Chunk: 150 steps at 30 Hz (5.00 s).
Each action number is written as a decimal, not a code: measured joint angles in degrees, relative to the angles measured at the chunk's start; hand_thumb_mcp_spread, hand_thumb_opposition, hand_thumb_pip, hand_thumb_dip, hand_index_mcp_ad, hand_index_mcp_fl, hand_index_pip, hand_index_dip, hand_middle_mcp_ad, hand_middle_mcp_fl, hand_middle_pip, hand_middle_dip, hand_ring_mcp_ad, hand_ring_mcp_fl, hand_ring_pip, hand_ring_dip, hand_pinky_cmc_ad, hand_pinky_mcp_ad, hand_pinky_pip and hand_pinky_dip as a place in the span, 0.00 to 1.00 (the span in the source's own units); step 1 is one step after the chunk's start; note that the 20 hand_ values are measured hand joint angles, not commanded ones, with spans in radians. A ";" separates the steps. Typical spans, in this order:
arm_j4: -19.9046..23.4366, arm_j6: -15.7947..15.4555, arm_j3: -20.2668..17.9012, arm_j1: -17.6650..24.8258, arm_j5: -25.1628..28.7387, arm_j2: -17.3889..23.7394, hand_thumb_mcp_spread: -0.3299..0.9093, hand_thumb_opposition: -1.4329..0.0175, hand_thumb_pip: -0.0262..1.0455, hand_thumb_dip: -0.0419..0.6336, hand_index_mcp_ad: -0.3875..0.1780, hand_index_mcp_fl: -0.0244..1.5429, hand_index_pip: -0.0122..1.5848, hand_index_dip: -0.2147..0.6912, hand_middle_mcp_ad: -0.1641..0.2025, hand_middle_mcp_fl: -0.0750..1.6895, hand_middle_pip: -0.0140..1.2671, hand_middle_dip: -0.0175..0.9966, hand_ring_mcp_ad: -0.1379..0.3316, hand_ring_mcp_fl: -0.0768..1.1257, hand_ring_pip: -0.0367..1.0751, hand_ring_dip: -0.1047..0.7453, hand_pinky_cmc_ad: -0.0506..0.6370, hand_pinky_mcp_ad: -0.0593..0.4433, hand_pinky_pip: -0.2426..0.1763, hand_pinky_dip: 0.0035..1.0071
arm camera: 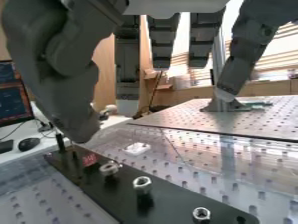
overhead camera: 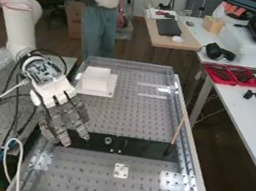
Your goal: Grab the larger nut and place it in the white container
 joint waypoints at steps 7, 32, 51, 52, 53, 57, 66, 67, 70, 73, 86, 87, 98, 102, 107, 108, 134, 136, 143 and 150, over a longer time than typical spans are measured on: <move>4.02 -2.27 -0.45 -1.74 -1.63 -2.50 0.48 0.39 0.71 0.44 0.58 0.02 0.93 0.42 0.64 0.05 0.11 0.34 0.67 0.07 0.17 0.38 0.73 0.83 0.36 0.84; 7.65 -5.24 0.44 -4.70 -6.33 -7.20 0.48 0.38 0.71 0.44 0.57 0.02 0.97 0.40 0.64 0.04 0.11 0.30 0.67 0.06 0.21 0.34 0.70 0.83 0.37 0.84; 11.08 -5.16 0.11 -5.20 -6.43 -9.90 0.49 0.37 0.71 0.44 0.57 0.02 0.97 0.38 0.65 0.04 0.11 0.29 0.67 0.06 0.27 0.30 0.70 0.83 0.37 0.89; 11.07 -5.17 0.14 -5.24 -6.50 -9.94 0.49 0.37 0.73 0.43 0.57 0.02 0.97 0.38 0.65 0.04 0.11 0.29 0.67 0.06 0.27 0.30 0.70 0.83 0.37 0.89; 11.06 -5.17 0.15 -5.26 -6.52 -9.97 0.49 0.37 0.76 0.44 0.57 0.02 0.97 0.38 0.65 0.04 0.11 0.29 0.67 0.06 0.26 0.30 0.70 0.83 0.37 0.89; 11.36 -5.40 0.16 -5.48 -6.64 -10.17 0.49 0.37 0.76 0.44 0.57 0.02 0.98 0.37 0.65 0.04 0.11 0.28 0.67 0.06 0.27 0.30 0.70 0.84 0.37 0.90; 11.08 -5.33 0.20 -5.82 -7.08 -10.30 0.50 0.37 0.76 0.46 0.57 0.02 0.98 0.35 0.65 0.04 0.11 0.27 0.67 0.07 0.27 0.29 0.68 0.81 0.37 0.91; 10.98 -5.33 0.21 -5.84 -7.05 -10.32 0.50 0.37 0.76 0.46 0.57 0.02 0.98 0.35 0.65 0.04 0.11 0.27 0.67 0.07 0.26 0.28 0.68 0.81 0.36 0.91; 10.60 -4.98 0.26 -5.87 -7.05 -10.36 0.50 0.37 0.77 0.46 0.57 0.02 0.98 0.35 0.65 0.04 0.11 0.26 0.67 0.06 0.28 0.28 0.68 0.80 0.37 0.91; 9.79 -4.22 0.39 -5.85 -7.17 -10.48 0.50 0.37 0.77 0.46 0.57 0.02 0.98 0.35 0.65 0.04 0.11 0.26 0.67 0.06 0.28 0.28 0.68 0.80 0.37 0.91; 9.30 -3.68 0.70 -5.52 -6.65 -10.84 0.50 0.39 0.77 0.46 0.57 0.02 0.97 0.35 0.65 0.04 0.11 0.26 0.67 0.06 0.28 0.27 0.65 0.80 0.37 0.92; 9.31 -3.65 0.72 -5.52 -6.62 -10.89 0.50 0.39 0.77 0.46 0.57 0.02 0.98 0.35 0.65 0.04 0.11 0.26 0.67 0.06 0.28 0.27 0.66 0.80 0.37 0.93; 9.49 -3.49 0.94 -5.31 -6.32 -11.32 0.49 0.40 0.75 0.45 0.57 0.02 0.98 0.36 0.65 0.04 0.11 0.26 0.67 0.06 0.29 0.25 0.66 0.80 0.37 0.94; 9.90 -3.77 0.92 -5.12 -5.93 -11.43 0.49 0.40 0.75 0.46 0.57 0.02 0.98 0.36 0.65 0.04 0.11 0.26 0.67 0.06 0.29 0.25 0.66 0.80 0.37 0.94; 10.23 -4.01 0.92 -5.00 -5.67 -11.50 0.49 0.40 0.75 0.45 0.57 0.02 0.98 0.36 0.65 0.05 0.11 0.26 0.67 0.06 0.29 0.25 0.65 0.80 0.37 0.94; 10.22 -4.02 0.92 -5.01 -5.65 -11.52 0.49 0.40 0.75 0.46 0.57 0.02 0.98 0.36 0.65 0.05 0.11 0.26 0.67 0.06 0.28 0.25 0.65 0.80 0.37 0.94; 10.13 -4.15 1.04 -4.98 -5.55 -11.88 0.50 0.40 0.76 0.46 0.59 0.11 0.97 0.34 0.64 0.05 0.11 0.25 0.67 0.06 0.30 0.25 0.63 0.77 0.37 0.96; 10.54 -4.44 1.00 -5.01 -5.68 -11.92 0.51 0.40 0.76 0.45 0.59 0.11 0.97 0.34 0.65 0.04 0.11 0.25 0.67 0.06 0.30 0.25 0.63 0.77 0.37 0.96; 11.37 -5.16 0.88 -5.24 -6.05 -11.91 0.53 0.40 0.74 0.45 0.60 0.15 0.97 0.33 0.64 0.05 0.11 0.25 0.67 0.06 0.28 0.25 0.63 0.76 0.36 0.95; 10.67 -5.08 1.08 -5.52 -6.28 -11.84 0.52 0.41 0.73 0.45 0.60 0.17 0.96 0.33 0.64 0.05 0.12 0.25 0.67 0.06 0.28 0.25 0.62 0.77 0.37 0.93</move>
